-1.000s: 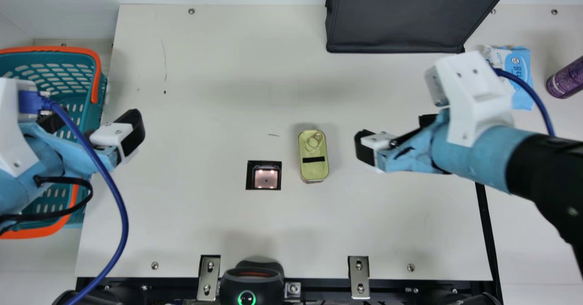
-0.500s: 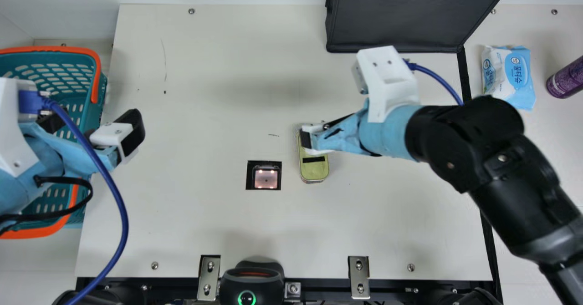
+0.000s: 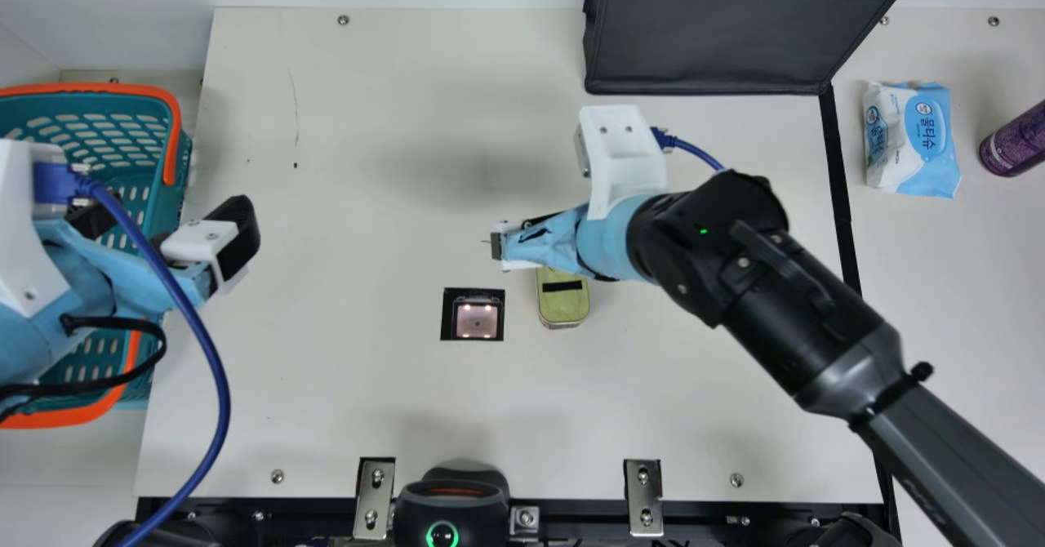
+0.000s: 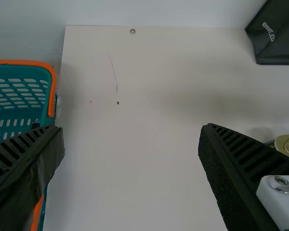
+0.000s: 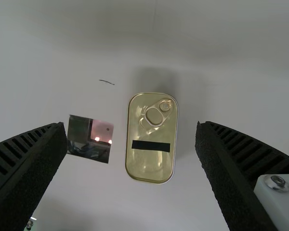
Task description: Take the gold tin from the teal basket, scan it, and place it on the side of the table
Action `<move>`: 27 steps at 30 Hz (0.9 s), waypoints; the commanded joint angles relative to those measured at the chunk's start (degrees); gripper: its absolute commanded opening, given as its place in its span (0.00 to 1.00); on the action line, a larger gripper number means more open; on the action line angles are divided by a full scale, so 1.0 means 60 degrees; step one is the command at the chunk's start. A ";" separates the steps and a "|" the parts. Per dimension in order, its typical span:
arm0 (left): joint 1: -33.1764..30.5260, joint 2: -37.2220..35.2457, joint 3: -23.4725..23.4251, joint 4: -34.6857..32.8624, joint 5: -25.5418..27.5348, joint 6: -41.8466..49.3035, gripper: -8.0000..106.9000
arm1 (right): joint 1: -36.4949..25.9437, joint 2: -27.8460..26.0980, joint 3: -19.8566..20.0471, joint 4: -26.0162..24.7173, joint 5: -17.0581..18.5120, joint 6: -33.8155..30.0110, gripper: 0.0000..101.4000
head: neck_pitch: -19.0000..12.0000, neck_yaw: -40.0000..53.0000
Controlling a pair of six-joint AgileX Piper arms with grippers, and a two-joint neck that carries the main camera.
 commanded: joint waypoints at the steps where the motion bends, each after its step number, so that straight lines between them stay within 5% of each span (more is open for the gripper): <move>1: 0.0000 0.0000 0.0000 0.0000 0.0000 0.0000 0.85 | 0.0171 0.0204 0.0008 -0.0410 0.0023 0.0496 0.94 | -0.0276 0.0000; 18: 0.0000 0.0000 0.0000 0.0000 0.0000 0.0000 0.85 | 0.1398 0.1786 -0.0330 -0.2396 0.0877 0.2464 0.94 | -0.0276 0.0000; 27: 0.0000 0.0000 0.0000 0.0000 0.0000 0.0000 0.85 | 0.1501 0.2236 -0.0186 -0.2512 0.0585 0.2918 0.94 | -0.0276 0.0000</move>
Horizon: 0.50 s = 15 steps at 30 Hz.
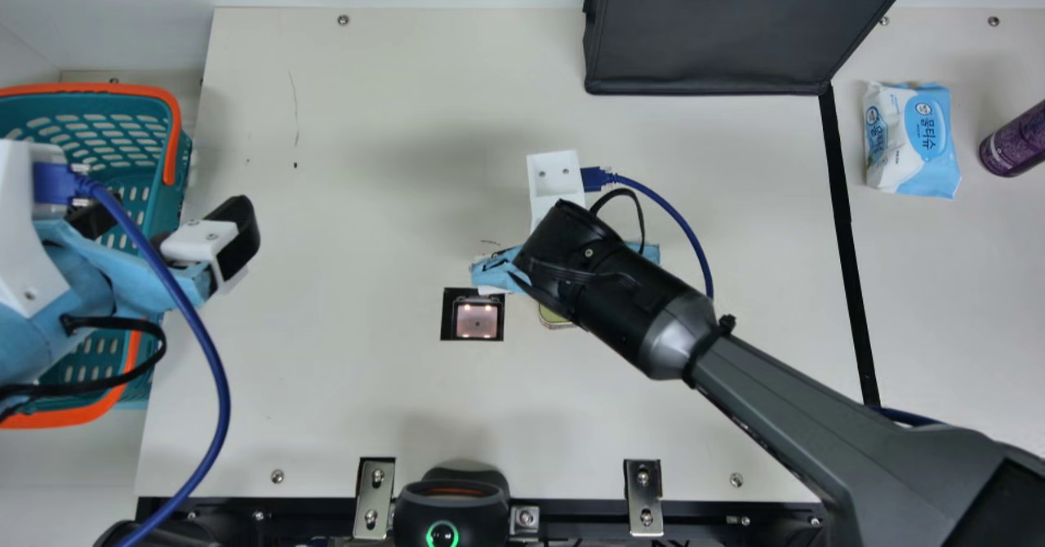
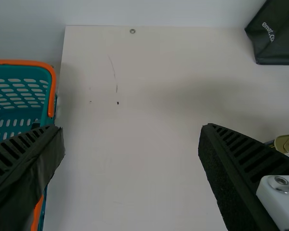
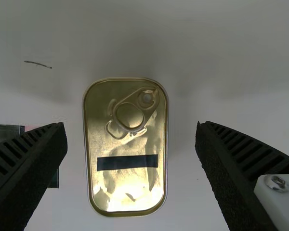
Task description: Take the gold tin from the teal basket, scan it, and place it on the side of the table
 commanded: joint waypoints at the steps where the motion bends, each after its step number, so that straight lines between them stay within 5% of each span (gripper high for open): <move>1: 0.0000 0.0000 0.0000 0.0000 0.0000 0.0000 0.85 | -0.0004 0.0048 0.0069 0.0005 -0.0129 0.0067 0.94 | -0.0276 0.0000; 15: 0.0000 0.0000 0.0000 0.0000 0.0000 0.0000 0.85 | -0.0185 0.0345 0.0604 0.0154 -0.0948 0.0195 0.94 | -0.0276 0.0000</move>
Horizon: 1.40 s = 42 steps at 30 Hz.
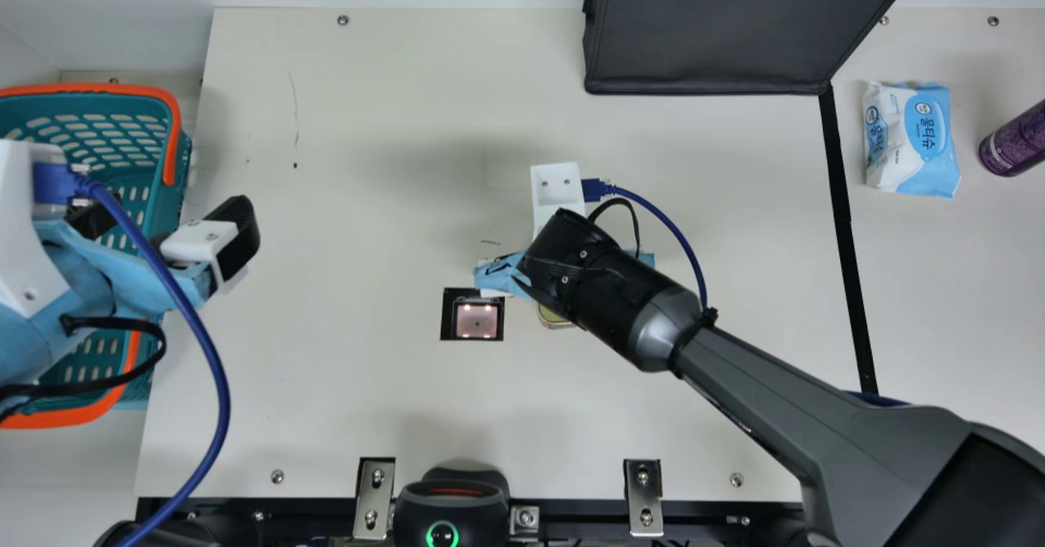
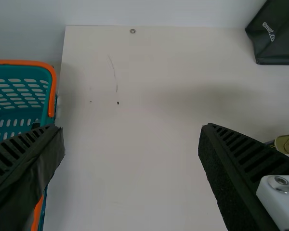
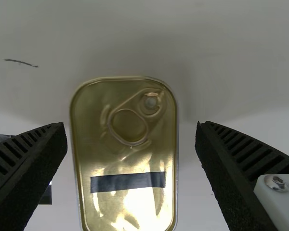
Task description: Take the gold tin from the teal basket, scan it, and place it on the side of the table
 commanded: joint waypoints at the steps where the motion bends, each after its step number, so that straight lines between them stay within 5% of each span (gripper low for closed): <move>1: 0.0000 0.0000 0.0000 0.0000 0.0000 0.0000 0.85 | -0.0018 0.0028 0.0043 0.0029 -0.0047 -0.0021 0.94 | -0.0276 0.0000; 3: 0.0000 0.0000 0.0000 0.0000 0.0000 0.0000 0.85 | -0.0035 0.0051 0.0078 0.0067 -0.0097 -0.0036 0.94 | -0.0276 0.0000; 17: 0.0000 0.0000 0.0000 0.0000 0.0000 0.0000 0.85 | -0.0062 0.0005 0.0052 0.0186 0.0040 -0.0123 0.01 | -0.0276 0.0000; 42: 0.0000 0.0000 0.0000 0.0000 0.0000 0.0000 0.85 | 0.0185 -0.1256 -0.1317 -0.0005 0.1520 -0.1041 0.00 | -0.0276 -0.0890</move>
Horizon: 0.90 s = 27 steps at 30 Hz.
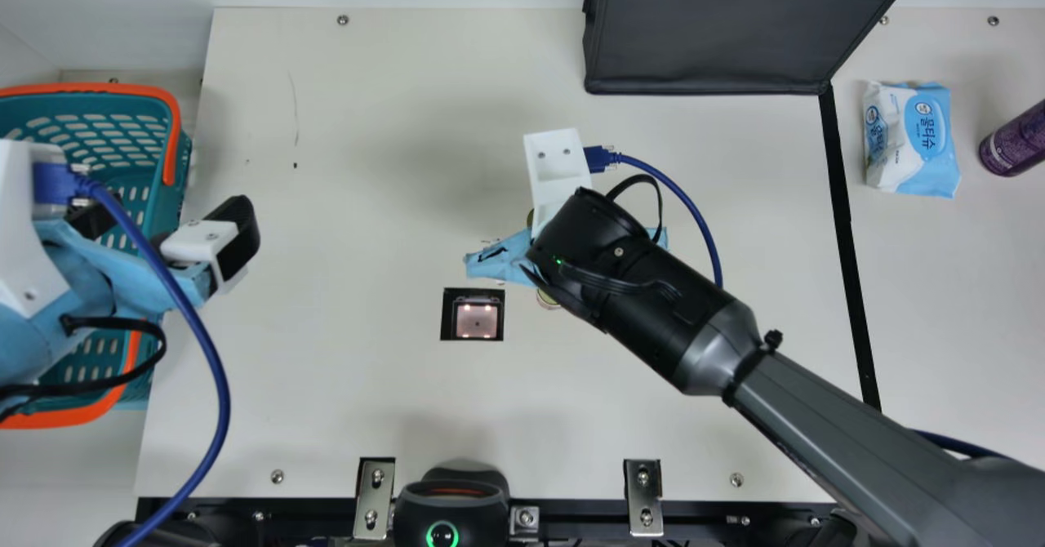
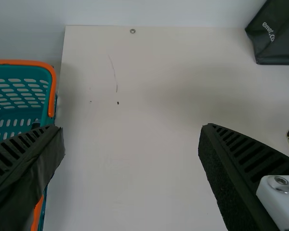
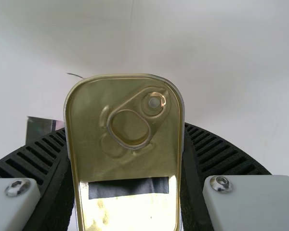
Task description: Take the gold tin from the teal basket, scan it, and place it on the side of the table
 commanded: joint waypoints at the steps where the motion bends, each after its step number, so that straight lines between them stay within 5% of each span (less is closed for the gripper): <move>1: 0.0000 0.0000 0.0000 0.0000 0.0000 0.0000 0.85 | -0.0017 -0.0060 -0.0005 -0.0026 -0.0007 -0.0050 0.00 | -0.0276 -0.0761; 11: 0.0000 0.0000 0.0000 0.0000 0.0000 0.0000 0.85 | -0.1044 -0.1114 0.1302 0.0082 -0.1013 -0.0684 0.00 | -0.0276 -0.2981; 27: 0.0000 0.0000 0.0000 0.0000 0.0000 0.0000 0.85 | -0.4910 -0.3966 0.4286 0.1233 -0.1901 -0.3557 0.00 | -0.0276 -0.2981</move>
